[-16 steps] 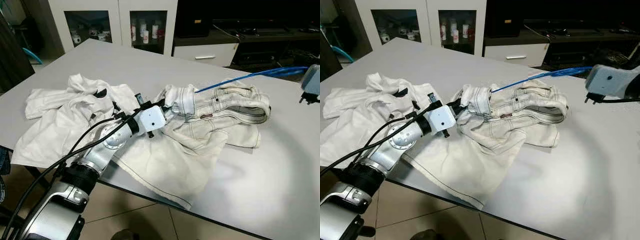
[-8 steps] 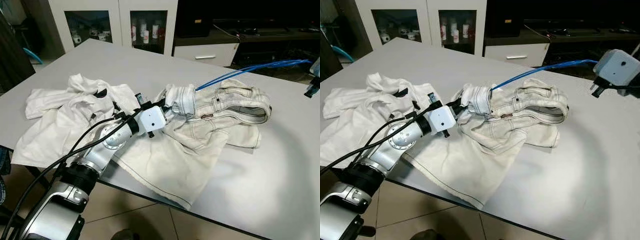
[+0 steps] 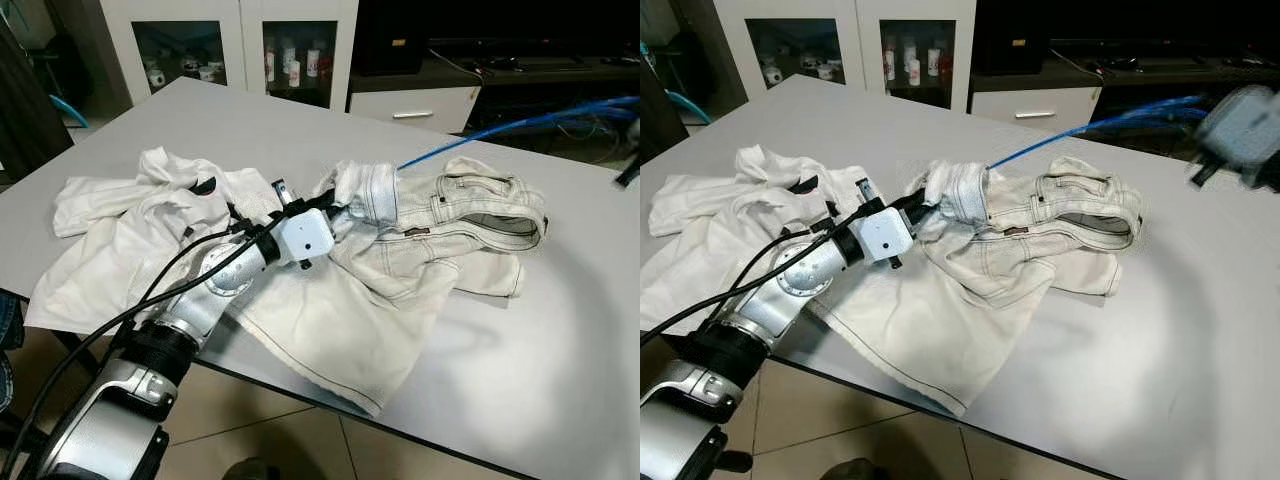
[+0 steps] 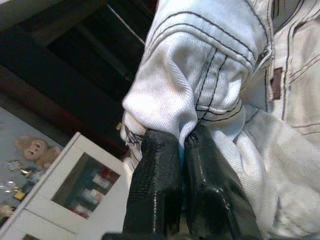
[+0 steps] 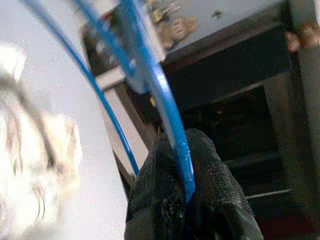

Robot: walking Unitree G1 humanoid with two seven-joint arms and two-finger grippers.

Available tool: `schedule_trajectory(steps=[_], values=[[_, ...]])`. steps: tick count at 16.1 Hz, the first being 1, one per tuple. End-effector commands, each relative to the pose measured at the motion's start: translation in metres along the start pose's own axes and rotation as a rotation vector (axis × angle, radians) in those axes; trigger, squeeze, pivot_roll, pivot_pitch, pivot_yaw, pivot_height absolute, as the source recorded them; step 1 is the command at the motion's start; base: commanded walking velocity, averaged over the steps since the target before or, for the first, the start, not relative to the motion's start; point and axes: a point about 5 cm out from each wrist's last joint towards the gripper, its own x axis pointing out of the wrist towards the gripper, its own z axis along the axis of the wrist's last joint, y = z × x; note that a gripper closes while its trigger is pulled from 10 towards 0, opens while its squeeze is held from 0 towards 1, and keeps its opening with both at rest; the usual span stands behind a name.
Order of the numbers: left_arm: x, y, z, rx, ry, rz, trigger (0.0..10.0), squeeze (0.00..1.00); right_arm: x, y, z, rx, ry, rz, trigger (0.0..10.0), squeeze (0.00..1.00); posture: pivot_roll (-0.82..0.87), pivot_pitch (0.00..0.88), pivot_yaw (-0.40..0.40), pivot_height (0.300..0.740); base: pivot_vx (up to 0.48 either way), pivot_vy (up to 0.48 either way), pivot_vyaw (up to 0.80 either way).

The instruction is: Hang hanger

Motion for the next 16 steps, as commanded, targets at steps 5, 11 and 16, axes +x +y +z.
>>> schedule_trajectory(steps=[5,11,16], values=[[-0.004,0.012,-0.005,0.267,0.040,-0.029,10.0,0.00,0.009,0.009,0.022,-0.299,-0.073,0.009,10.0,0.00,0.05,0.000,-0.013,0.723,0.000,0.000,0.00],[-0.006,0.053,0.014,0.129,-0.087,0.250,10.0,1.00,0.015,0.012,0.037,-0.223,-0.148,0.027,10.0,0.00,0.05,0.000,-0.027,0.723,0.000,0.000,0.00],[-0.004,0.048,0.001,-0.247,-0.044,0.282,10.0,0.00,0.025,0.028,0.040,-0.140,-0.146,0.005,10.0,0.00,0.05,0.000,-0.026,0.723,0.000,0.000,0.00]])
